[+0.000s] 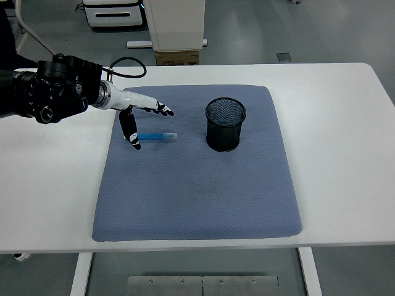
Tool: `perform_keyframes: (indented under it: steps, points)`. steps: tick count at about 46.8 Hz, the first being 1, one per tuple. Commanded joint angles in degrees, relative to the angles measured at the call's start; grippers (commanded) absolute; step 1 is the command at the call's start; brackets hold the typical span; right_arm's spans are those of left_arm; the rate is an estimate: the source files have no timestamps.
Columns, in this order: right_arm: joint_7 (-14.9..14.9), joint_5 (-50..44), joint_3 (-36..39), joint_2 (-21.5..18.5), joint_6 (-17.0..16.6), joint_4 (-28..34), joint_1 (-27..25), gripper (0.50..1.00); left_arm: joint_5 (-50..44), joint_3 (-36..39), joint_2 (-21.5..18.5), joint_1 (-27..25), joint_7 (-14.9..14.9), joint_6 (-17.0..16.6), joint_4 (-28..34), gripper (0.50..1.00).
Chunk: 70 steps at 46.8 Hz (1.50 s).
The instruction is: Left hand places marker in pen holder
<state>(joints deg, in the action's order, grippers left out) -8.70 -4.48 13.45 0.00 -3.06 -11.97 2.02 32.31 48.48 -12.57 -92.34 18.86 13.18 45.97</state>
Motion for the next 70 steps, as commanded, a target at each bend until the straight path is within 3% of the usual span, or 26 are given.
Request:
perform_keyframes:
  steps: [1,17,24,42,70]
  points:
    - [0.0,0.0,0.0,0.0,-0.02,0.01,0.0,1.0,0.12,0.21,0.18,-0.12,-0.14,-0.08,0.0,1.0]
    - [0.0,0.0,0.0,0.0,-0.02,0.01,0.0,1.0,2.67,1.36,2.46,0.41,-0.58,-0.25,-0.09,1.0]
    - [0.0,0.0,0.0,0.0,-0.02,-0.07,0.0,1.0,3.98,1.27,3.43,0.41,-3.13,-0.61,-0.17,1.0]
    - [0.0,0.0,0.0,0.0,-0.02,-0.07,0.0,1.0,6.79,1.18,4.49,0.23,-5.15,-0.7,-0.7,1.0]
    - [0.0,0.0,0.0,0.0,0.07,0.01,0.0,1.0,11.36,0.83,5.81,-0.21,-5.15,-0.52,-0.61,1.0]
